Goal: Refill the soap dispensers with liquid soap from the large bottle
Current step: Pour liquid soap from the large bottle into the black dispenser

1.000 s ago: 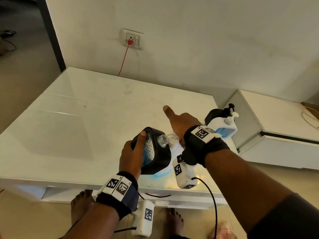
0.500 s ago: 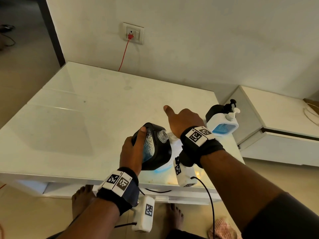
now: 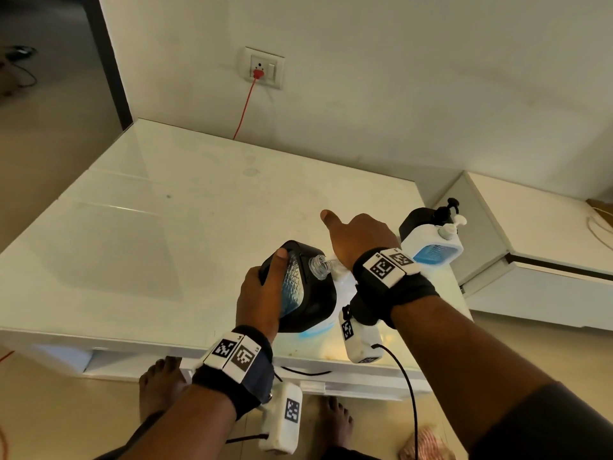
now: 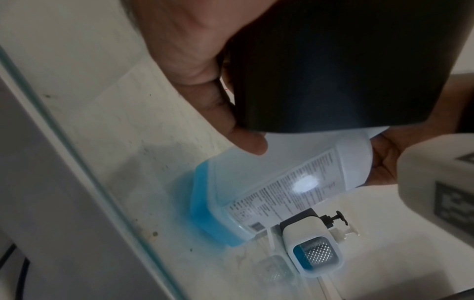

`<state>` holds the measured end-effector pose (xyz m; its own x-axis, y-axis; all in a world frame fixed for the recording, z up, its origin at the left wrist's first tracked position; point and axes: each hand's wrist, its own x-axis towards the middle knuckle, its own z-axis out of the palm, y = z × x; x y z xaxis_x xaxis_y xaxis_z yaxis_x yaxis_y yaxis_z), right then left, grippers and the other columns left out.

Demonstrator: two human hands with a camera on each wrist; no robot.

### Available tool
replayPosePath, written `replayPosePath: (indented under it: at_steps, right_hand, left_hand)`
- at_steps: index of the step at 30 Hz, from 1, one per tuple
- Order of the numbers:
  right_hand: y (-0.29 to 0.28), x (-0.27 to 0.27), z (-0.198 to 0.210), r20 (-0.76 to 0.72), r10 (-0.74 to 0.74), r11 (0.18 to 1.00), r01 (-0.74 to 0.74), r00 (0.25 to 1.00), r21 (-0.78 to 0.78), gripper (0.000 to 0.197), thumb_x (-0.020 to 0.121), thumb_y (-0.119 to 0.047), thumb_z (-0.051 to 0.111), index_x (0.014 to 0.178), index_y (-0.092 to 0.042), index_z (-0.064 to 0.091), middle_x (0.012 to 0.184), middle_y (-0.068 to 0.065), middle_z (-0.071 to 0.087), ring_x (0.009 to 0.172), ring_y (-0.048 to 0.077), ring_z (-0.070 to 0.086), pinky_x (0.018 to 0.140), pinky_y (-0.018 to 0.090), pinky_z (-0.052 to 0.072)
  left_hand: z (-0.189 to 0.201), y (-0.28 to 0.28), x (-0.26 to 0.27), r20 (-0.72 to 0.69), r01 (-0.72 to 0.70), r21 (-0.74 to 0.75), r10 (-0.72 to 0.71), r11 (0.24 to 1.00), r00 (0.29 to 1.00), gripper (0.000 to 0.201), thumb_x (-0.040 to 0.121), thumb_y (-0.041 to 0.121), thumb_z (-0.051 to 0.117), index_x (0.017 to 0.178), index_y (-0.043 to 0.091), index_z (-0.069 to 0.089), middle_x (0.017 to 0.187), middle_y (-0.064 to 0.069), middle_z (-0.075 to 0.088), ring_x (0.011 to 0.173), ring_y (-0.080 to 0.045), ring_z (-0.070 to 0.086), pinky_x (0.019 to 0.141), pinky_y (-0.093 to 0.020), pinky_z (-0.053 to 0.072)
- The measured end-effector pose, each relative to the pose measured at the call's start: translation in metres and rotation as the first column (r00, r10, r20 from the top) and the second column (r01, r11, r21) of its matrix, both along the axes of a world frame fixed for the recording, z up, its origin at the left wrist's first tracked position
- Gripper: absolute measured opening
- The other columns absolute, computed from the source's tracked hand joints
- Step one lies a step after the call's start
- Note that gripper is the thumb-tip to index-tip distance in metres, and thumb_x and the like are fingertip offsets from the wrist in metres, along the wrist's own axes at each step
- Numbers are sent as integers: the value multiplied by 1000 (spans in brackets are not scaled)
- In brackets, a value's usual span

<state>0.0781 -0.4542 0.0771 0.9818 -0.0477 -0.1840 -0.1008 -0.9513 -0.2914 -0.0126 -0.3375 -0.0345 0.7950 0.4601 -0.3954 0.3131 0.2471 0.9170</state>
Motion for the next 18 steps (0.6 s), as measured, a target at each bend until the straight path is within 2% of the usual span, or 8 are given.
replayPosePath:
  at_steps: [3,5,7,9,11,15,16,18]
  right_hand:
    - [0,-3,1,-4,-6,1000,6,1000,5,58,92,-72,34,75,-19,50,76,1,53,79,25,51,72,34,34]
    - [-1,-2,2,-25,5,1000,-5,1000,8,63,91,-75,32,77,-17,53,82,3,58,80,25,55,73,34,37]
    - [-1,2,4,-71,24,999,-22,997,35,71,88,-80,28,74,-15,56,81,5,64,77,26,60,73,35,45]
    - [0,4,7,-110,43,997,-36,993,69,76,86,-82,26,70,-15,56,76,8,64,76,29,63,78,37,51]
    - [0,5,8,-114,51,997,-44,992,67,75,87,-81,25,70,-15,56,75,8,63,77,30,63,77,36,49]
    - [-1,4,5,-54,48,999,-48,997,6,72,89,-79,27,73,-16,57,75,4,62,73,23,58,66,32,36]
    - [0,3,4,-41,46,999,-47,998,-8,71,89,-78,28,73,-16,57,75,3,61,71,22,56,64,32,33]
    - [1,1,3,-15,43,999,-44,999,-30,70,90,-77,29,78,-13,54,79,2,59,75,23,55,68,32,34]
  left_hand:
    - [0,0,1,-8,-15,-17,15,1000,1000,67,92,71,55,127,15,62,116,-6,69,106,-27,66,97,-46,56]
    - [0,0,0,-4,-12,-18,12,1000,1000,66,92,71,55,126,15,63,115,-6,69,105,-26,66,93,-42,55]
    - [-1,0,1,9,1,-9,0,1000,1000,69,90,74,55,125,15,63,114,-6,70,103,-25,67,87,-39,55]
    - [-1,1,1,22,17,6,-17,1000,1000,83,79,86,54,123,16,65,112,-6,72,102,-25,68,84,-38,56]
    - [1,0,2,28,26,8,-26,1000,999,97,65,94,49,121,18,67,110,-5,73,100,-24,69,85,-39,58]
    - [1,1,2,4,12,2,-12,1000,1000,72,88,78,55,122,15,65,111,-6,72,101,-25,68,92,-43,57]
    - [0,1,2,-2,8,11,-8,1000,1000,73,88,78,55,122,15,65,111,-6,72,101,-25,68,92,-43,57]
    - [0,1,1,-4,10,1,-10,1000,1000,88,74,89,53,122,16,66,110,-5,72,101,-25,69,93,-44,57]
